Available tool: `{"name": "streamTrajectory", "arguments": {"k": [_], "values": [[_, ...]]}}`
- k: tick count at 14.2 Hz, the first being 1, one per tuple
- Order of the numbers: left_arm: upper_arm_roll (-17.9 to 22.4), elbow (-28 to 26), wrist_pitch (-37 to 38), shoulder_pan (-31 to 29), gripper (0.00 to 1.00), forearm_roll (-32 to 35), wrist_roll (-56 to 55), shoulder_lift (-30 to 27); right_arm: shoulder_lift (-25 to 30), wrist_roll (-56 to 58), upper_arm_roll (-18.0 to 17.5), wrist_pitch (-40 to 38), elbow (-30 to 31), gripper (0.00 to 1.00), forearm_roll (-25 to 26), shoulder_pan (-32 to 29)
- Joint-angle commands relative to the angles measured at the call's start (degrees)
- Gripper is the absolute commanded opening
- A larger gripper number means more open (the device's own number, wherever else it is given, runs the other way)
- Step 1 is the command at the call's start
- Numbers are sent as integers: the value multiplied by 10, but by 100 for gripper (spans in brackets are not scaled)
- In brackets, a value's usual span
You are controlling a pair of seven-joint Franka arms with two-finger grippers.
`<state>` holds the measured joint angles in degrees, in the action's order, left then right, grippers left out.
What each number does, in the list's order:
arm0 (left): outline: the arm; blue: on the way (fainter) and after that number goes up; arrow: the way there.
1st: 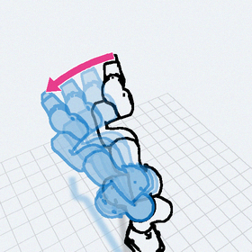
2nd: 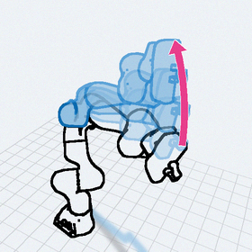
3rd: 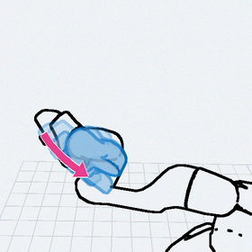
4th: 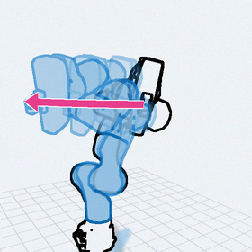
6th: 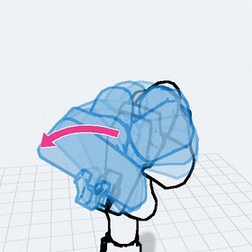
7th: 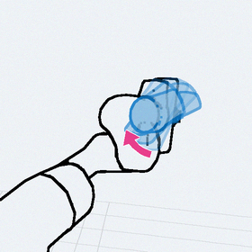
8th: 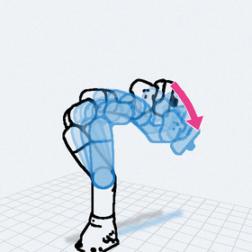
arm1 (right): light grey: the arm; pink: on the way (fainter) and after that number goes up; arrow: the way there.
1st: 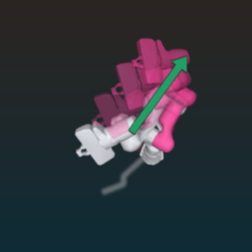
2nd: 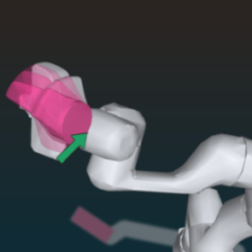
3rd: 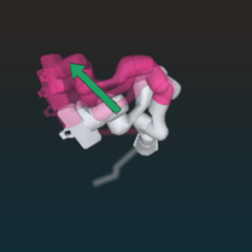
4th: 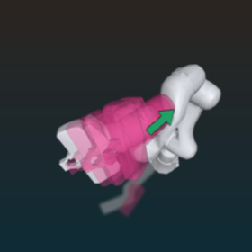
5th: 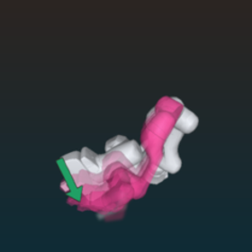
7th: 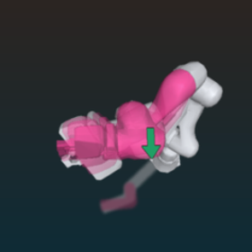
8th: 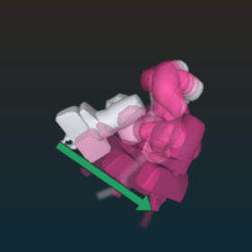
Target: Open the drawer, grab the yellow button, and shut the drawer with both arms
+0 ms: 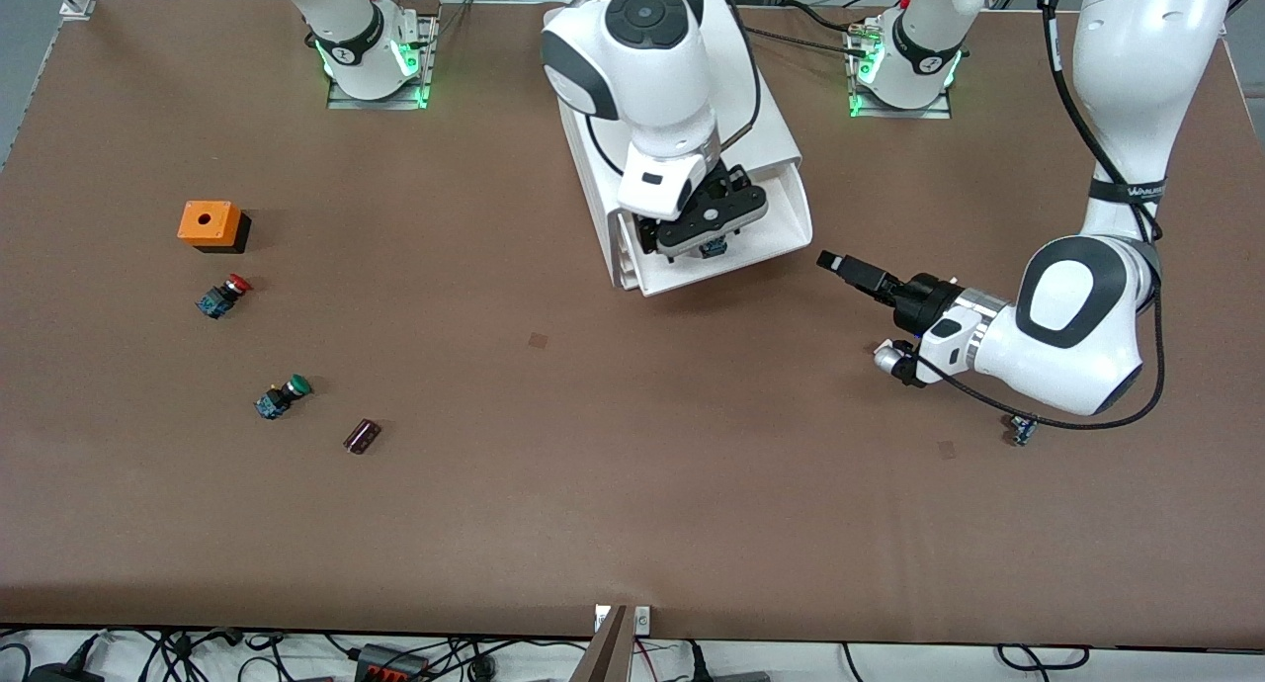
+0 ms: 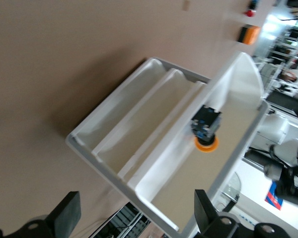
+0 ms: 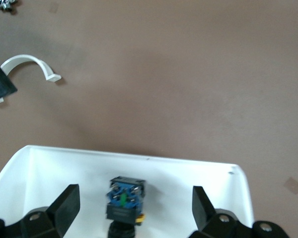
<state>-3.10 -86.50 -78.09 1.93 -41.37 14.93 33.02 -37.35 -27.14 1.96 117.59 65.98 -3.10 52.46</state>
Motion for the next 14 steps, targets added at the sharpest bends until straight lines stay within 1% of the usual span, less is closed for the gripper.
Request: {"name": "streamTrajectory", "arguments": {"k": [1,2,3,4,6,9,12,13,14], "values": [[-8,35,9,3,100,92,-62,-8,-17,-15,4,-9,-23,100,9,18],[-9,51,13,6,100,125,-92,-8,-18,-15,3,-11,-23,100,9,19],[-10,60,23,8,100,137,-125,-8,-18,-15,3,-14,-21,100,7,20],[-10,65,25,8,100,138,-154,-8,-19,-15,3,-17,-21,100,7,20],[-9,70,24,10,100,142,-199,-8,-30,-14,3,-16,-21,95,6,20],[-12,76,23,13,100,192,-214,-8,-39,-14,3,-16,-22,89,5,20],[-8,107,22,19,100,217,-220,-8,-40,-14,3,-17,-21,83,4,19],[-8,117,22,22,100,241,-221,-8,-40,-14,3,-17,-21,80,4,19],[-11,133,22,24,100,275,-221,-8,-40,-13,3,-17,-21,75,4,19]]}}
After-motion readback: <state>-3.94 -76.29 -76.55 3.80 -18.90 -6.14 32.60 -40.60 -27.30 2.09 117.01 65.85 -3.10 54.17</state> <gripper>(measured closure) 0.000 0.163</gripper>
